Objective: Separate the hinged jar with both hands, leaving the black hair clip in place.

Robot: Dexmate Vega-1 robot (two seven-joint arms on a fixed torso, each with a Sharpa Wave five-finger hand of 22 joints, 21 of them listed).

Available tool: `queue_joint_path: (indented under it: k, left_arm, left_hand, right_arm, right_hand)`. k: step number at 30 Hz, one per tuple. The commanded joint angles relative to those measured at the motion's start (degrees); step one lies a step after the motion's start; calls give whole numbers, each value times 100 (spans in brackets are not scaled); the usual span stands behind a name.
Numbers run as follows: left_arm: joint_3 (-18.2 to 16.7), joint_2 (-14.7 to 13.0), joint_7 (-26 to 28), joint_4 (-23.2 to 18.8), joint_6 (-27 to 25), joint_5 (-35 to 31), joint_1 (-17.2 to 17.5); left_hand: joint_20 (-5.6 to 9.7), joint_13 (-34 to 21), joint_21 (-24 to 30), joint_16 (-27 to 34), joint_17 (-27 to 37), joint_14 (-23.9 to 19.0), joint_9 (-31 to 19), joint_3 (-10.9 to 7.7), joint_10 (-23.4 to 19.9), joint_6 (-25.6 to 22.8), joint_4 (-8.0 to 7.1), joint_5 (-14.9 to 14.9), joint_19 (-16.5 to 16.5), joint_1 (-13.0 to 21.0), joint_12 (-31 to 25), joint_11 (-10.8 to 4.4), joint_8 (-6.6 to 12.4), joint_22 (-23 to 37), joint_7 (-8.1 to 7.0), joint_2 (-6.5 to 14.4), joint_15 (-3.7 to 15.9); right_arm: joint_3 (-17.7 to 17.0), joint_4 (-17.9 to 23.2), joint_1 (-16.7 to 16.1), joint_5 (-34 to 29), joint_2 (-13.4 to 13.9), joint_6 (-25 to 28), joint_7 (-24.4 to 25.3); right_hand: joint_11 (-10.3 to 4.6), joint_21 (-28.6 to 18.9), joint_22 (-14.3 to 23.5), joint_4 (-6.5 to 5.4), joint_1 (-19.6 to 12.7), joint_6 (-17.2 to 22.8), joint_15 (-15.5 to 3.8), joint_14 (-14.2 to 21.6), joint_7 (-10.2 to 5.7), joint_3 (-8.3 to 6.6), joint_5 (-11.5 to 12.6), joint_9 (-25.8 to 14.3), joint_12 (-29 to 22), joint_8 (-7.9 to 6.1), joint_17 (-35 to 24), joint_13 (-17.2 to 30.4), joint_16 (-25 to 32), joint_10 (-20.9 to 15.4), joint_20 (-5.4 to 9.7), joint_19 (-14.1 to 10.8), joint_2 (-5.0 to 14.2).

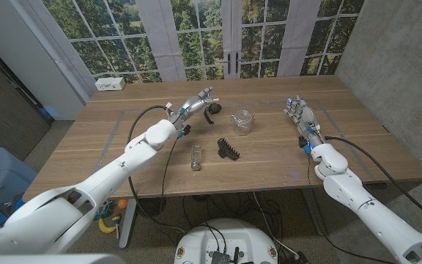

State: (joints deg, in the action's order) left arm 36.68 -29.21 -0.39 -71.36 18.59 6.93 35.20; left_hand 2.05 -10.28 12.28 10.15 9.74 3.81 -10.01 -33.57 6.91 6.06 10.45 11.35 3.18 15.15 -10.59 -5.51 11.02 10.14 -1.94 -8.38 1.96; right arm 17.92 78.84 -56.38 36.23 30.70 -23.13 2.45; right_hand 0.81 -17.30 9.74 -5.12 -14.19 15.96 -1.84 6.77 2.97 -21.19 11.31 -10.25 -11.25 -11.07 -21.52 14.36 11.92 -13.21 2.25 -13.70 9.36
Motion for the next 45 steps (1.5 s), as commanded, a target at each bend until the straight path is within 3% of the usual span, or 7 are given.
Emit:
queue_joint_path:
  k: [1, 17, 23, 27, 34, 45]
  left_arm:
    - [211, 35, -29, 11, -65, -349, -157]
    - [451, 72, -162, 73, -84, -697, -337]
    - [550, 112, -262, 150, -92, -782, -420]
    - [607, 131, -293, 178, -111, -854, -465]
    - [707, 203, -333, 295, -122, -949, -544]
    - [851, 310, -372, 450, -153, -1057, -620]
  left_hand:
    - [271, -24, -21, -2, 21, 48, -23, 69, 53, 67, 7, 79, 13, 48, 9, 16, -2, 15, 10, -121, 226]
    - [213, -29, -58, -3, 26, 141, -29, 338, 169, 199, 13, 338, 10, 309, 1, -34, 7, 11, -22, -291, 214]
    - [170, -31, -75, 2, 27, 178, -31, 517, 183, 227, 11, 504, 3, 500, -19, -11, 26, 11, -44, -298, 185]
    - [158, -32, -84, 2, 28, 210, -33, 642, 195, 217, 9, 613, 0, 637, -28, -23, 44, 12, -171, -295, 175]
    - [68, -33, -87, 6, 29, 231, -35, 756, 177, 218, 6, 709, -1, 771, -45, -31, 53, 13, -190, -288, 145]
    - [49, -33, -65, 26, 27, 189, -37, 917, 58, 72, 2, 840, 83, 992, -91, -99, 112, 14, -197, -272, 169]
  right_arm:
    - [-71, 126, -161, -5, 43, -53, 96]
    - [-136, 248, -332, -23, 51, -106, 222]
    - [-161, 275, -386, -19, 38, -135, 265]
    - [-174, 266, -407, -19, 30, -173, 266]
    - [-185, 255, -419, -27, 21, -194, 279]
    - [-198, 195, -407, 13, -10, -230, 240]
  right_hand:
    - [20, 35, 15, 35, -2, 66, -12, 36, -11, -17, -8, -28, -32, -24, -15, -7, 25, -42, -14, -71, -42]
    - [23, 68, 16, 60, 19, 78, -8, 33, -9, -11, -18, -28, -32, -22, -3, -36, 38, -49, -14, -89, -35]
    - [27, 83, 16, 71, 27, 80, -10, 30, -7, -10, -20, -29, -32, -20, 2, -48, 43, -52, -15, -95, -30]
    - [29, 91, 16, 77, 32, 85, 2, 37, 1, -8, -22, -29, -34, -21, 5, -55, 48, -59, -25, -101, -30]
    - [22, 115, 17, 93, 47, 87, -6, 33, -5, -5, -26, -29, -33, -18, 13, -73, 55, -58, -17, -110, -27]
    - [33, 146, 18, 118, 63, 92, 1, 32, 8, -4, -29, -30, -32, -15, 26, -97, 64, -59, -26, -134, -23]
